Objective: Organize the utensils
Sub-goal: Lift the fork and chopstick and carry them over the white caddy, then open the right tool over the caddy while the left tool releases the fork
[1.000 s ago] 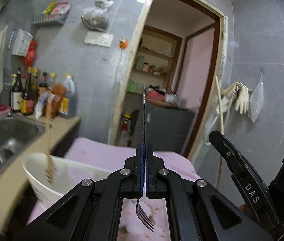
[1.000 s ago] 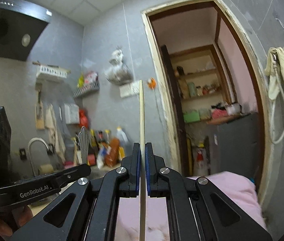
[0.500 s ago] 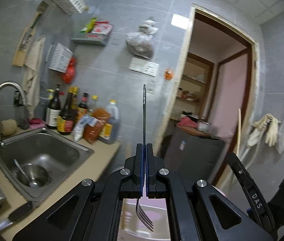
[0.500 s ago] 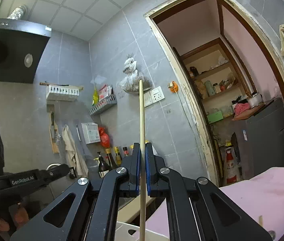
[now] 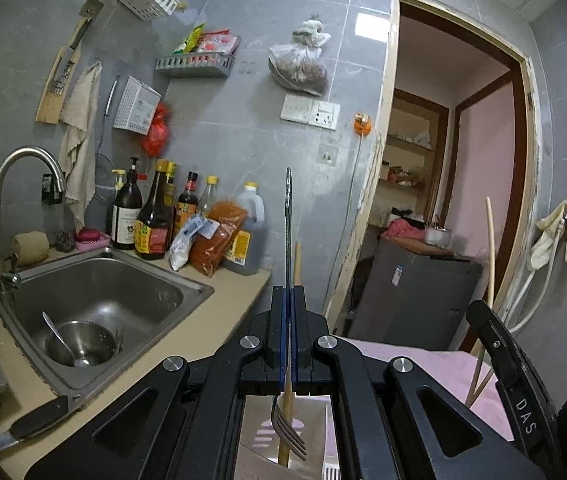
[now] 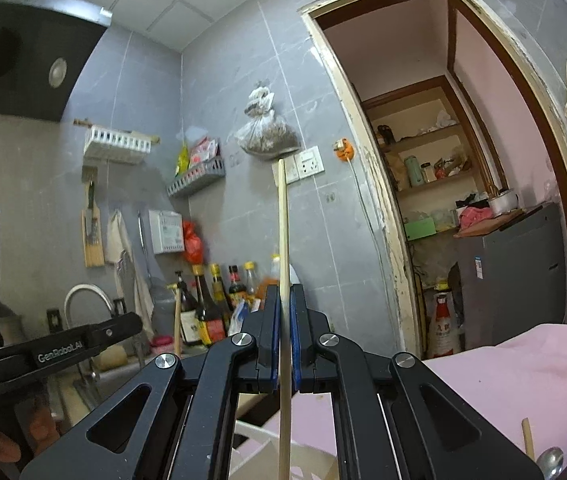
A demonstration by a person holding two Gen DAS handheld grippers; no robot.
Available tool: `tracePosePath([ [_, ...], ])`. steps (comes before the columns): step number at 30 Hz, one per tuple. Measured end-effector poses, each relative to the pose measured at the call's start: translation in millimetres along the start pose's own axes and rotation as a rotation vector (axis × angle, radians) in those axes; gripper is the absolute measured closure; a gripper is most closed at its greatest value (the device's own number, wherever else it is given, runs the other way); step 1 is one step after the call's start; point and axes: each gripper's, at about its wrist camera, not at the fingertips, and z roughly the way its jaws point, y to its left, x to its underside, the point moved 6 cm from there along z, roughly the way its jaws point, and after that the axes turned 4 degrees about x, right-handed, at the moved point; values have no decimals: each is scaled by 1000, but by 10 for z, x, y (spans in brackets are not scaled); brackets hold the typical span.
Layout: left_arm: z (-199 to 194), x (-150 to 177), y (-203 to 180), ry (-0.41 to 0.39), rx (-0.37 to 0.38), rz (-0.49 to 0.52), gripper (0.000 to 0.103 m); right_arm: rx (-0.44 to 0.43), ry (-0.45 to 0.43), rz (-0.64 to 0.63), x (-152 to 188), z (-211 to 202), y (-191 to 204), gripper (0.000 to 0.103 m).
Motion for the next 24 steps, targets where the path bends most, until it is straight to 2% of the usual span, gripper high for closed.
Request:
tracePosePath([
  [11, 42, 150, -17, 41, 27, 1, 103, 4, 29, -37, 148, -67, 22, 100],
  [24, 21, 242, 25, 94, 70, -54, 103, -4, 65, -64, 221, -131, 55, 99],
])
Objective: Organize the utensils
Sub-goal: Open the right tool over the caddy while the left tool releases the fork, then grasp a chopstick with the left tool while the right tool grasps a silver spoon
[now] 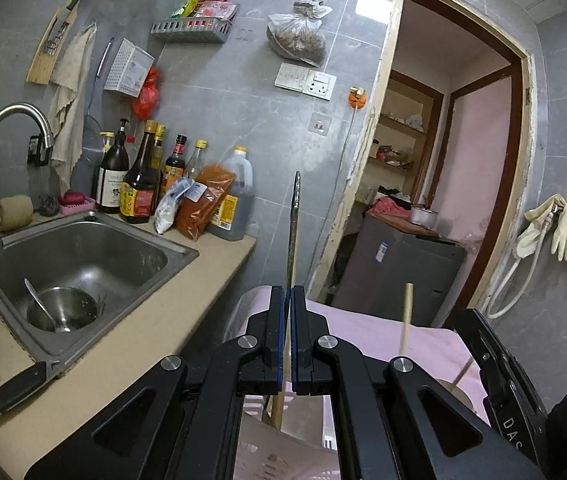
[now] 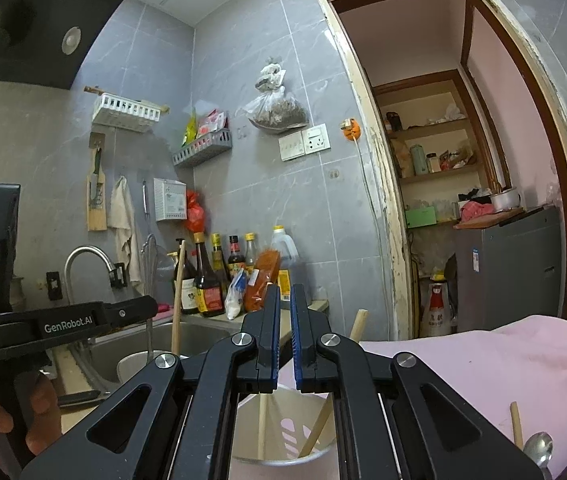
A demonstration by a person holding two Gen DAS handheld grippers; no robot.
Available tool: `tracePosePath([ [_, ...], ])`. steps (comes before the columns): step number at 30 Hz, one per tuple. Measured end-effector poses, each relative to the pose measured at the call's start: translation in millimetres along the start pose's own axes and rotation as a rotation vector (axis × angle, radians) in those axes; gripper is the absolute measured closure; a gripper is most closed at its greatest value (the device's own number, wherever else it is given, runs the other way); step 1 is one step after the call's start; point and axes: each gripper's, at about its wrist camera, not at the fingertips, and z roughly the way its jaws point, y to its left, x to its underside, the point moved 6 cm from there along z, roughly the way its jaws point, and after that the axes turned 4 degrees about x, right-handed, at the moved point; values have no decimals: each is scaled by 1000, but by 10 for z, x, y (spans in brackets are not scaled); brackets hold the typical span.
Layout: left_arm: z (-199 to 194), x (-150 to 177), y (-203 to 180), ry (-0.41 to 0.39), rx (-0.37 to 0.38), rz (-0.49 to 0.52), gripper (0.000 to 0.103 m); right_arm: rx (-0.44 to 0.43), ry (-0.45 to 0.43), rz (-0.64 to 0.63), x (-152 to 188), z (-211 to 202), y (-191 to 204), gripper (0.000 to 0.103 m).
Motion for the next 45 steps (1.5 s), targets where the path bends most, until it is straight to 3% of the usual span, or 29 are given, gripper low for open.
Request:
tracePosePath([
  [5, -80, -36, -54, -13, 18, 10, 101, -1, -15, -8, -54, -80, 2, 96],
  [11, -214, -113, -189, -40, 44, 37, 91, 15, -34, -27, -228, -258, -65, 82],
  [14, -266, -123, -296, -44, 62, 49, 87, 36, -43, -42, -326, -388, -152, 80],
  [18, -329, -114, -468, -48, 99, 63, 73, 71, -46, -69, -440, -574, -301, 68],
  [21, -375, -96, -635, -49, 133, 72, 69, 103, -48, -83, -504, -729, -438, 59],
  [23, -397, -71, -767, -46, 153, 90, 63, 123, -46, -88, -539, -828, -535, 53],
  [25, -418, -39, -869, -47, 171, 97, 47, 142, -44, -90, -566, -930, -638, 47],
  [27, -439, 0, -985, -43, 200, 97, 39, 159, -42, -93, -584, -1020, -729, 34],
  [32, -444, 100, -1234, -27, 234, 119, 19, 196, -25, -107, -603, -1236, -967, 18],
  [34, -441, 159, -1316, -22, 240, 129, 5, 207, -14, -104, -603, -1292, -1049, 10],
  [36, -441, 226, -1389, -18, 245, 132, 4, 220, -2, -98, -589, -1353, -1140, 0],
  [45, -306, 603, -1651, 93, 269, 183, 3, 287, 94, -72, -411, -1544, -1541, 0],
])
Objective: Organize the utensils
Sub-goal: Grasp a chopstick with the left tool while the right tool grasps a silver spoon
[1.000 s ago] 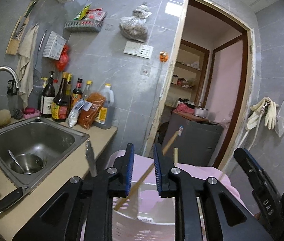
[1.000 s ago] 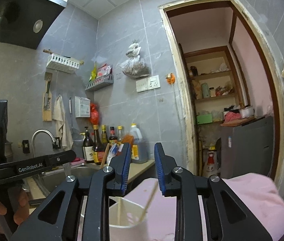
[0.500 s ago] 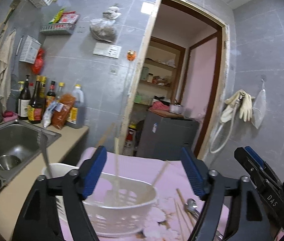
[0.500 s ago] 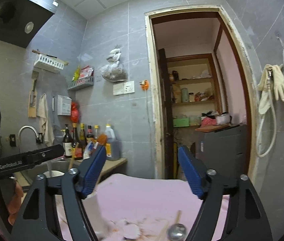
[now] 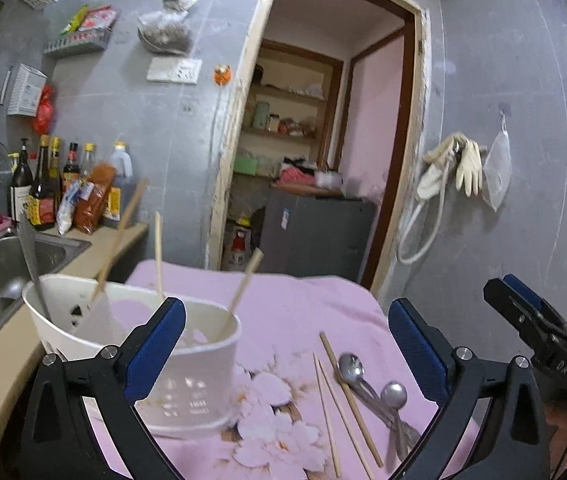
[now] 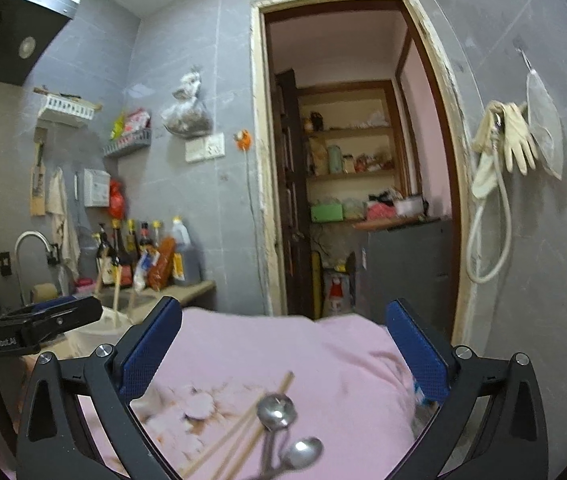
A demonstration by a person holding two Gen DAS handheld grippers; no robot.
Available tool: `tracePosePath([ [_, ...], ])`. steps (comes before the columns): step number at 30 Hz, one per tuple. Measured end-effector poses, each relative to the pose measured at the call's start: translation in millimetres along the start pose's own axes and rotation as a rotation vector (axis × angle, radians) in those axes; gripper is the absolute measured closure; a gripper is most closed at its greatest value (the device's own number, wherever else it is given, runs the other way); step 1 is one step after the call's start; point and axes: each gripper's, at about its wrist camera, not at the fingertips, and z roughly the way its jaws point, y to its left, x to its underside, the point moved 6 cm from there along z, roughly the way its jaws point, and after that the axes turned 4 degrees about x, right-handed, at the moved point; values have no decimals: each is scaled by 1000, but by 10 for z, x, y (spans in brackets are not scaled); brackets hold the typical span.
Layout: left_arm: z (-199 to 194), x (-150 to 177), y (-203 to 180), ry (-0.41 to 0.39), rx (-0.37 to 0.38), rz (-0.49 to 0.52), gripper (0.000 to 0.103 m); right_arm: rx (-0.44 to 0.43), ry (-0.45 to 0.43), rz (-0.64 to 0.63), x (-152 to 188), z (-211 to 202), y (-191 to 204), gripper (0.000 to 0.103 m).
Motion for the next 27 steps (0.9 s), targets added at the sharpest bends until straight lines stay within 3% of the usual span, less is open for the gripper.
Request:
tracePosePath([
  [5, 156, 237, -118, 86, 15, 29, 3, 25, 89, -3, 175, 28, -173, 0],
  [17, 465, 653, -246, 324, 75, 22, 4, 76, 403, 0, 696, 241, -413, 1],
  [19, 488, 685, -260, 344, 75, 33, 4, 66, 459, 17, 789, 287, -429, 4],
  [21, 523, 721, -281, 366, 77, 48, 6, 59, 500, 20, 853, 324, -429, 15],
  [27, 682, 870, -337, 462, 104, 85, 30, 22, 623, 27, 1053, 420, -384, 34],
])
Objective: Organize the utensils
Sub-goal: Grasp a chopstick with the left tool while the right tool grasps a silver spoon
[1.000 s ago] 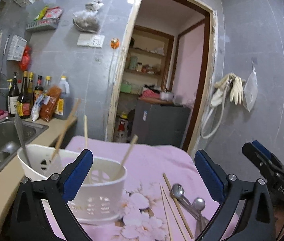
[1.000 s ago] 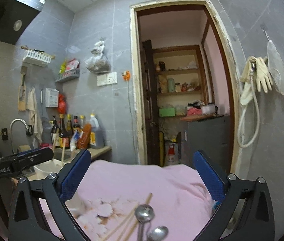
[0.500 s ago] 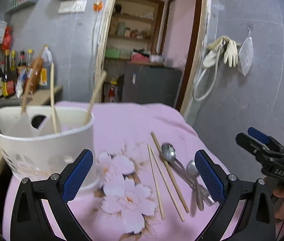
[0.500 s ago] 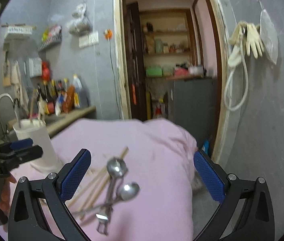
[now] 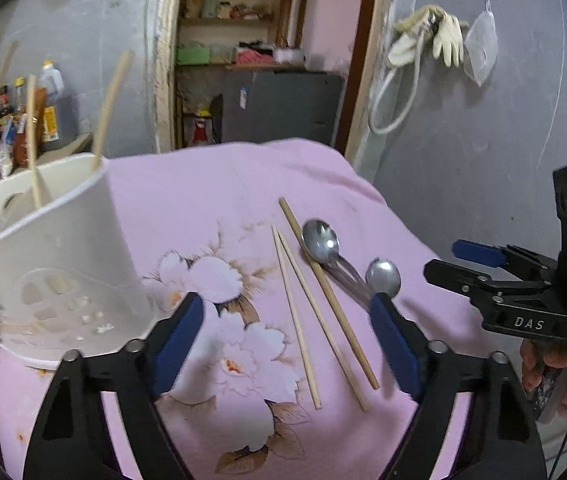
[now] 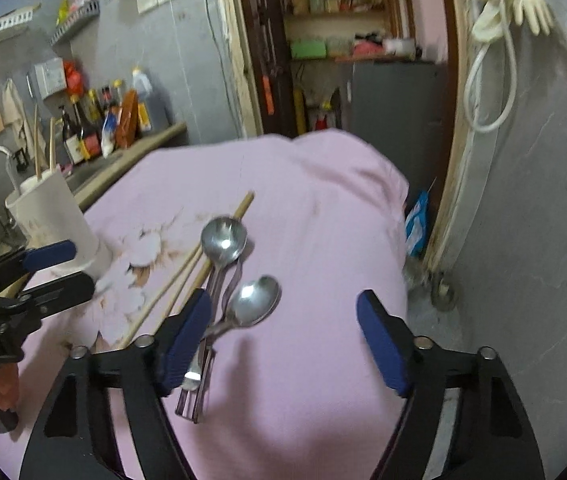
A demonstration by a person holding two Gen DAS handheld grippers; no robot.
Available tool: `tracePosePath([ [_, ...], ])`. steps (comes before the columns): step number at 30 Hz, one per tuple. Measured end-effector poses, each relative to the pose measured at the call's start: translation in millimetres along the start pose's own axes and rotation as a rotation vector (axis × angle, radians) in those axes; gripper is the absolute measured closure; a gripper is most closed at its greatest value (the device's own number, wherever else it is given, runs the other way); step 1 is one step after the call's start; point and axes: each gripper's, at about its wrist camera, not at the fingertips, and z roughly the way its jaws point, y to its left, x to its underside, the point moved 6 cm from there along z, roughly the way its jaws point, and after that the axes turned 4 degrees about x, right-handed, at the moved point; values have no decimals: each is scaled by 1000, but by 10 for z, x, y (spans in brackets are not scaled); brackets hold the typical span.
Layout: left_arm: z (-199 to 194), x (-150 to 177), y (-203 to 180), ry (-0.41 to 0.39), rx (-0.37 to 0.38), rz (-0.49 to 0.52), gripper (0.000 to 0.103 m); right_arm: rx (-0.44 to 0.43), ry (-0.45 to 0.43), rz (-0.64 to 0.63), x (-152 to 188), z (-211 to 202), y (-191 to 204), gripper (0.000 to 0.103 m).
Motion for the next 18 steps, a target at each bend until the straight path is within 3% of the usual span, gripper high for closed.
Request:
tracePosePath([
  [4, 152, 23, 5, 67, 23, 3, 47, -25, 70, -3, 90, 102, 22, 49],
  [6, 237, 27, 15, 101, 34, -1, 53, -26, 92, -12, 116, 142, 39, 62],
  [10, 418, 23, 35, 165, 56, -18, 72, -35, 128, -31, 157, 230, 64, 72],
  [18, 720, -11, 183, 248, 75, -108, 88, -55, 144, -32, 61, 378, 85, 93],
])
